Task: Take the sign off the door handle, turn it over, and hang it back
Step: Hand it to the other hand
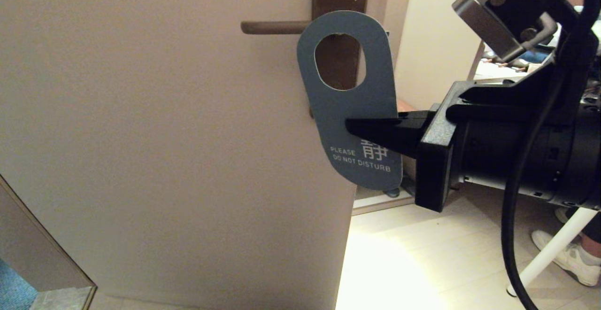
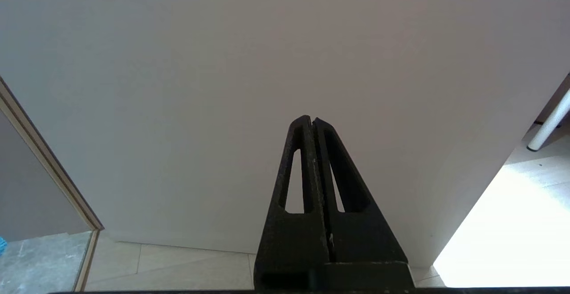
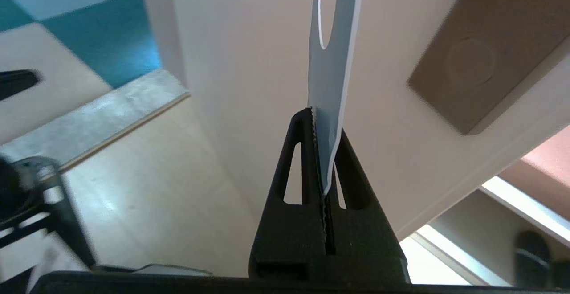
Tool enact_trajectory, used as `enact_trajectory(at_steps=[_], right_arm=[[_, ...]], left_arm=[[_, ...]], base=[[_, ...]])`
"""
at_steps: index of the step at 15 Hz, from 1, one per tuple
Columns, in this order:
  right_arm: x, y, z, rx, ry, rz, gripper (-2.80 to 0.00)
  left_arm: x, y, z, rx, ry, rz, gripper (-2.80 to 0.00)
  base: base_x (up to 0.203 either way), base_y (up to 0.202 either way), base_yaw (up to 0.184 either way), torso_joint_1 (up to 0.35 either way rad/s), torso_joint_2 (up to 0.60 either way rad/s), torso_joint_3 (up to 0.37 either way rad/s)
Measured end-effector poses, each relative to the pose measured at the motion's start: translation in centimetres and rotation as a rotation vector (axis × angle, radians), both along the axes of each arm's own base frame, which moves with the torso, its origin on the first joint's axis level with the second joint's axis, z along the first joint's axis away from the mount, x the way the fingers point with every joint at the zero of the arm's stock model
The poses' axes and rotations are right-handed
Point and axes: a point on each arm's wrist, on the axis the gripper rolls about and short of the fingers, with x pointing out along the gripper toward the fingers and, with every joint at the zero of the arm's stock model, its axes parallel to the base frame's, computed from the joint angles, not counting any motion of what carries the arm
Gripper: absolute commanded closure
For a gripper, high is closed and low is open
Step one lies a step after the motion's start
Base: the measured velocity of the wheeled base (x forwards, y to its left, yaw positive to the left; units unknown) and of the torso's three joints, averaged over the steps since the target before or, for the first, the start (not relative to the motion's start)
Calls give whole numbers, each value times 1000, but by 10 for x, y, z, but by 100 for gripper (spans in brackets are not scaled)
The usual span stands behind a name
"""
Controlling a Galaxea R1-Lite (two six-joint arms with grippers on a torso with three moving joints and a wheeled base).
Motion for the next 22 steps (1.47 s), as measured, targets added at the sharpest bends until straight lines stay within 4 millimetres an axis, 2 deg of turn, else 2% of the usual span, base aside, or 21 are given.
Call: enact_trajectory(at_steps=[4, 9, 15, 19, 22], right_arm=[[-6, -5, 3, 71, 66, 37, 0], [-6, -5, 2, 76, 76, 40, 0], [-13, -14, -19, 26, 111, 31, 0], [-19, -27, -19, 35, 105, 14, 0], [-18, -28, -22, 30, 115, 16, 0]], left_arm=[[0, 0, 0, 0, 0, 0, 0], [0, 0, 0, 0, -1, 1, 0], [0, 0, 0, 0, 0, 0, 0], [0, 0, 0, 6, -2, -2, 0], [0, 0, 0, 6, 0, -6, 0]], base=[[0, 0, 0, 0, 0, 0], [0, 0, 0, 0, 0, 0], [0, 0, 0, 0, 0, 0], [0, 0, 0, 0, 0, 0], [0, 0, 0, 0, 0, 0]])
